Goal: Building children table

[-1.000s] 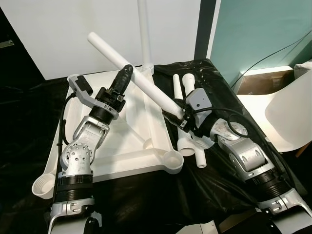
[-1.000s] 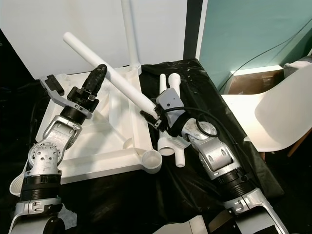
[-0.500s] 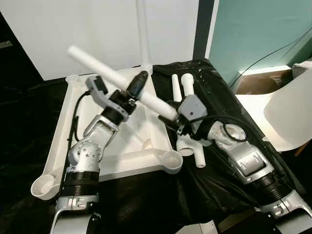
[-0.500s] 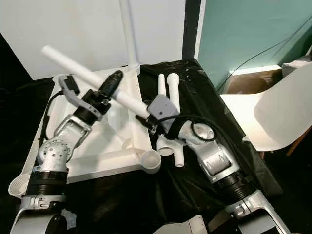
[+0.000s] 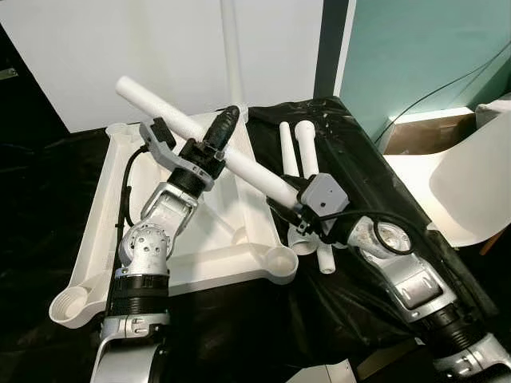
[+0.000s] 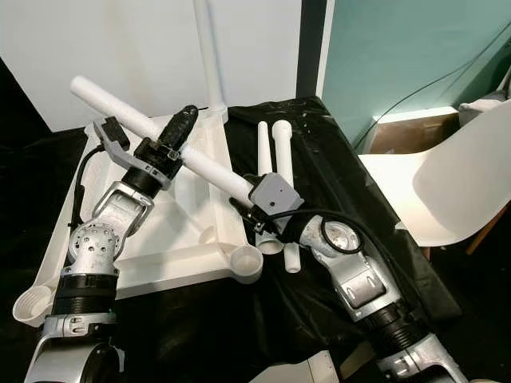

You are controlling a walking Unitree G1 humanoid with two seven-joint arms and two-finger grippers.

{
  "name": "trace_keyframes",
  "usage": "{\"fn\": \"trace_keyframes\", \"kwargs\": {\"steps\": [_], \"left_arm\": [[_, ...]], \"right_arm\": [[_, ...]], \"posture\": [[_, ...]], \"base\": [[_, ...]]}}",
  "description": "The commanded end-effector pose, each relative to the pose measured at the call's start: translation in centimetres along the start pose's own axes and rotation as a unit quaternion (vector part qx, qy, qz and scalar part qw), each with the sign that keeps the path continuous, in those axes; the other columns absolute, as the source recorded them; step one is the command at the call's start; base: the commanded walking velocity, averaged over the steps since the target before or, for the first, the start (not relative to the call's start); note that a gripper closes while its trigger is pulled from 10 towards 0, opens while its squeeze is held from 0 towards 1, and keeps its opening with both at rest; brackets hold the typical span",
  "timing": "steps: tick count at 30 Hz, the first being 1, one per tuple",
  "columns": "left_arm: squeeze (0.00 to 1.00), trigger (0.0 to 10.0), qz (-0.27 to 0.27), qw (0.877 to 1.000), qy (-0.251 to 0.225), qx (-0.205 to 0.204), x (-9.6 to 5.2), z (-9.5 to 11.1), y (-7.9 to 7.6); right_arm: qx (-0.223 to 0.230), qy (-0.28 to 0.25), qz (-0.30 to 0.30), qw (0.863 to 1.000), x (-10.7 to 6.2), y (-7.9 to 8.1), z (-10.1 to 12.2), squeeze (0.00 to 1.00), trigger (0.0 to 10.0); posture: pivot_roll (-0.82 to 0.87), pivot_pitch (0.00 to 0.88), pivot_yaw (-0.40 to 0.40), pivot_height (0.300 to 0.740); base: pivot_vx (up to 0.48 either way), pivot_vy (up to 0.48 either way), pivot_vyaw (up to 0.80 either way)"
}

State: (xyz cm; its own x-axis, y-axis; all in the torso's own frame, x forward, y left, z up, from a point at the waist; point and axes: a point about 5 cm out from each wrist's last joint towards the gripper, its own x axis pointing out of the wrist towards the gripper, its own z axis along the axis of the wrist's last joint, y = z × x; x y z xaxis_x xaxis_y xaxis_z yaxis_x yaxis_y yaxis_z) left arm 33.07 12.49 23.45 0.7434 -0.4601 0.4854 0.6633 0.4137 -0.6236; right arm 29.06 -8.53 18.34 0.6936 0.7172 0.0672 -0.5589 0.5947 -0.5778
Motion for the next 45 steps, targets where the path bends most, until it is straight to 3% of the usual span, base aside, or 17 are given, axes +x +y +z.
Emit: {"fn": "trace_keyframes", "kwargs": {"steps": [1, 2, 3, 5, 6, 11, 12, 19, 20, 29, 30, 36, 39, 40, 41, 42, 45], "left_arm": [[0.00, 0.0, -0.119, 0.993, -0.017, 0.007, 0.1, 0.4, -1.9], [0.00, 0.0, -0.120, 0.993, -0.016, 0.008, 0.1, 0.3, -1.9], [0.00, 0.0, -0.118, 0.993, -0.017, 0.011, 0.0, 0.3, -1.9], [0.00, 0.0, -0.117, 0.993, -0.018, 0.013, 0.0, 0.3, -1.9], [0.00, 0.0, -0.117, 0.993, -0.018, 0.015, 0.0, 0.3, -1.9], [0.00, 0.0, -0.119, 0.993, -0.017, 0.019, 0.2, 0.3, -2.0], [0.00, 0.0, -0.121, 0.992, -0.015, 0.020, 0.3, 0.2, -2.1], [0.00, 0.0, -0.131, 0.991, -0.014, 0.020, 0.7, 0.2, -2.3], [0.00, 0.0, -0.132, 0.991, -0.018, 0.022, 0.8, 0.4, -2.4], [0.00, 0.0, -0.110, 0.991, -0.055, 0.044, 1.4, 1.5, -2.2], [1.00, 10.0, -0.101, 0.992, -0.057, 0.044, 1.5, 1.6, -2.0], [1.00, 10.0, -0.086, 0.993, -0.058, 0.050, 1.6, 1.9, -1.7], [1.00, 10.0, -0.062, 0.994, -0.065, 0.058, 2.1, 2.2, -1.5], [0.66, 10.0, -0.053, 0.994, -0.073, 0.055, 2.3, 2.4, -1.5], [0.66, 10.0, -0.049, 0.994, -0.078, 0.052, 2.4, 2.6, -1.4], [0.00, 10.0, -0.051, 0.994, -0.078, 0.049, 2.5, 2.6, -1.5], [0.00, 10.0, -0.060, 0.994, -0.073, 0.046, 2.5, 2.5, -1.8]], "right_arm": [[0.009, 0.028, 0.000, 1.000, 0.0, 0.3, -1.0, 0.00, 10.0], [0.012, 0.028, -0.003, 1.000, 0.1, 0.2, -1.0, 0.00, 10.0], [0.027, 0.027, -0.013, 0.999, 0.4, 0.0, -0.8, 0.47, 10.0], [0.033, 0.027, -0.017, 0.999, 0.6, -0.1, -0.8, 0.47, 10.0], [0.046, 0.025, -0.020, 0.998, 0.7, -0.3, -0.7, 1.00, 10.0], [0.086, 0.035, -0.023, 0.995, 1.1, -0.9, -0.4, 0.93, 10.0], [0.096, 0.041, -0.013, 0.994, 1.2, -1.0, -0.3, 0.00, 10.0], [0.189, 0.086, 0.069, 0.976, 0.8, -0.6, -0.5, 0.00, 10.0], [0.208, 0.104, 0.087, 0.969, 0.6, -0.7, -0.8, 0.00, 0.3], [0.229, 0.135, 0.078, 0.961, 0.9, -2.7, -1.1, 0.00, 0.0], [0.228, 0.135, 0.066, 0.962, 1.1, -2.9, -0.9, 0.00, 0.0], [0.213, 0.129, 0.023, 0.968, 1.8, -3.6, 0.0, 0.00, 0.0], [0.152, 0.112, -0.031, 0.981, 2.6, -3.7, 0.5, 0.00, 0.0], [0.148, 0.111, -0.056, 0.981, 3.2, -3.2, 0.2, 0.00, 0.0], [0.149, 0.112, -0.069, 0.980, 3.6, -2.8, -0.1, 0.00, 0.0], [0.111, 0.112, -0.082, 0.984, 4.1, -2.3, -0.2, 0.00, 0.0], [0.041, 0.107, -0.100, 0.988, 4.6, -2.0, 0.1, 0.00, 0.0]], "posture": [[-0.08, 0.000, 0.055, 0.740], [-0.08, 0.000, 0.054, 0.740], [-0.08, 0.000, 0.054, 0.740], [-0.08, 0.000, 0.054, 0.740], [-0.08, 0.000, 0.054, 0.740], [-0.09, 0.000, 0.060, 0.740], [-0.09, 0.000, 0.062, 0.740], [-0.10, 0.000, 0.066, 0.740], [-0.10, 0.000, 0.066, 0.740], [-0.10, 0.000, 0.064, 0.740], [-0.10, 0.000, 0.065, 0.740], [-0.10, 0.000, 0.066, 0.740], [-0.11, 0.000, 0.066, 0.740], [-0.11, 0.000, 0.066, 0.740], [-0.11, 0.000, 0.066, 0.740], [-0.10, 0.000, 0.060, 0.740], [-0.10, 0.000, 0.056, 0.740]], "base": [[0.000, 0.000, 0.00], [0.000, 0.000, 0.00], [0.000, 0.000, 0.00], [0.000, 0.000, 0.00], [0.000, 0.000, 0.00], [0.000, 0.000, 0.00], [0.000, 0.000, 0.00], [0.000, 0.000, 0.00], [0.000, 0.000, 0.00], [0.000, 0.000, 0.00], [0.000, 0.000, 0.00], [0.000, 0.000, 0.00], [0.000, 0.000, 0.00], [0.000, 0.000, 0.00], [0.000, 0.000, 0.00], [0.000, 0.000, 0.00], [0.000, 0.000, 0.00]]}}
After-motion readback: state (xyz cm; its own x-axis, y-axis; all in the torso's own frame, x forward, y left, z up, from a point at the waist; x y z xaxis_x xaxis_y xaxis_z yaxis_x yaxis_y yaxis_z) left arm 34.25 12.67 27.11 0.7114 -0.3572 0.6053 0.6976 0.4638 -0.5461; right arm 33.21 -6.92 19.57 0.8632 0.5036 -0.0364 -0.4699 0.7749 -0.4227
